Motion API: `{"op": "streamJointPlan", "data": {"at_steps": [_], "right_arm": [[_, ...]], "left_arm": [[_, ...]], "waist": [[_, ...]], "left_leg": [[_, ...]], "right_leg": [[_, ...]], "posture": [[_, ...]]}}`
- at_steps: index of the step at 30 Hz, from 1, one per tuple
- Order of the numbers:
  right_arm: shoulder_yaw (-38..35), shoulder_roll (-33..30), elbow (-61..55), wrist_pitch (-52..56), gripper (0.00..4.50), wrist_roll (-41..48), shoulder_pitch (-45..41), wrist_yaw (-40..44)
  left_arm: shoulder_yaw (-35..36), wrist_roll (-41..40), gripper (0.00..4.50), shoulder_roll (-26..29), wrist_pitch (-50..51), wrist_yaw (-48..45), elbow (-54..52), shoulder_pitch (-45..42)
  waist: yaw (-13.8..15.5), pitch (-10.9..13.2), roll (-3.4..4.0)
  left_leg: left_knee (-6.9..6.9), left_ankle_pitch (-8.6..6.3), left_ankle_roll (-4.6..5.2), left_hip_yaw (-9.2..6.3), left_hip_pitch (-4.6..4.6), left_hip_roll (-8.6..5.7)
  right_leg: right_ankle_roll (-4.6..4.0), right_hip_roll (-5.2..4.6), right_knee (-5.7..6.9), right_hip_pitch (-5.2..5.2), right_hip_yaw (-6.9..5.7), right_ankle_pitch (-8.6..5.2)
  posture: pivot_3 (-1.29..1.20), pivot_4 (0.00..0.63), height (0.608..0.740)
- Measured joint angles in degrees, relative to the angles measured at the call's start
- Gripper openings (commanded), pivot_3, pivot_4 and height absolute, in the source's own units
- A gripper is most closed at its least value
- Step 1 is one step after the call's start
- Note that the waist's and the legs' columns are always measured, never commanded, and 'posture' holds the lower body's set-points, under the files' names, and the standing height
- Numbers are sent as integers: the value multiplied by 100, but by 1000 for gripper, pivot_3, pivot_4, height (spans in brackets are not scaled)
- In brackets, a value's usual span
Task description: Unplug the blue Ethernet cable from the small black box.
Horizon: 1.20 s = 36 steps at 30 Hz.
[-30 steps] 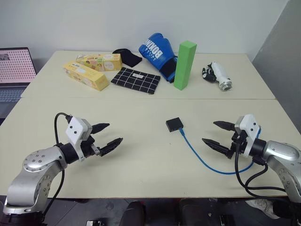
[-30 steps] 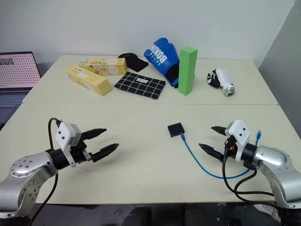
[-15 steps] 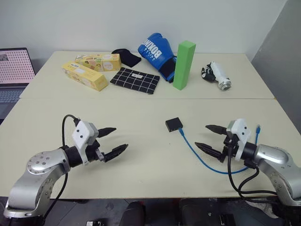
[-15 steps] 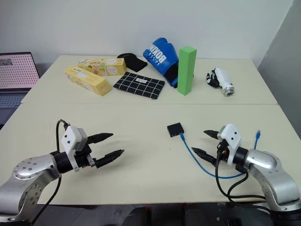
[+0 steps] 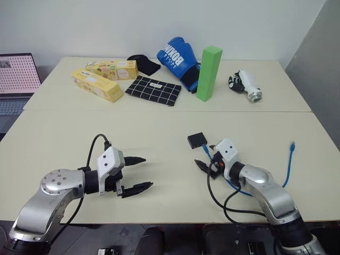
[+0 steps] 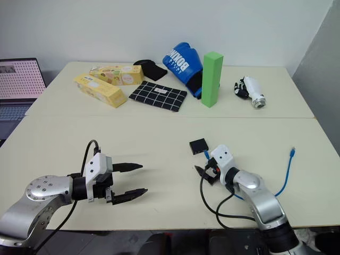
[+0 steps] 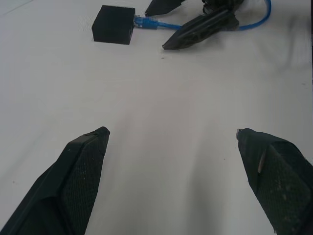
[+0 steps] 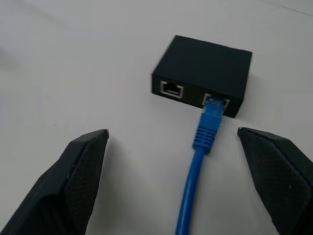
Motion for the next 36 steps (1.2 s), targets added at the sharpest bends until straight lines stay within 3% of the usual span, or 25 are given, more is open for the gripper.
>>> {"op": "streamJointPlan", "data": {"at_steps": [2, 6, 13, 15, 21, 28, 36], "right_arm": [[36, 207, 19, 260, 4457, -128, -158, -237], [37, 269, -78, 519, 3812, -148, -170, -306], [120, 243, -284, 737, 1999, -234, -136, -354], [149, 227, -272, 695, 1669, -259, -138, -354], [251, -75, 37, 99, 132, -541, -222, -306], [483, -738, 425, -1091, 130, -897, -407, 367], [855, -1098, 624, -3616, 130, -1103, -1035, 1648]], "left_arm": [[-90, 44, 4430, -21, -23, 1, 53, -194], [-107, 47, 4500, -21, -35, 0, 56, -277], [-242, 164, 4500, -57, 21, 133, 181, -408], [-258, 205, 4500, -117, 14, 174, 264, -489], [-301, 199, 4500, -319, 106, 292, 435, -637], [-98, -325, 4500, -629, 829, 530, 777, -859], [227, -1875, 4500, -758, 2386, 477, 717, -1277]], "waist": [[-5, 0, -1], [-8, -1, 0], [10, -1, 0], [10, -2, -1], [13, -2, -2], [-6, 0, 0], [-29, 0, -2]], "left_leg": [[0, 0, 0, -2, 0, 1], [0, 0, 0, -3, 3, 2], [2, 0, 1, -3, 3, 0], [2, 0, 0, -2, 3, -1], [4, 0, 1, -1, 3, -3], [3, 0, 1, 1, 1, -4], [3, 0, 1, -7, 1, 4]], "right_leg": [[0, 3, 0, 0, -2, 0], [0, 3, 2, 1, 0, 0], [1, -4, 2, 5, -3, 0], [1, -2, 2, 5, -5, 1], [3, -4, 2, 7, -5, 1], [3, 0, 3, 0, -5, 1], [2, 2, 2, -2, -3, 1]], "posture": [[0, 150, 740], [0, 150, 740], [0, 150, 740], [0, 150, 740], [0, 150, 740], [0, 150, 740], [0, 150, 740]]}}
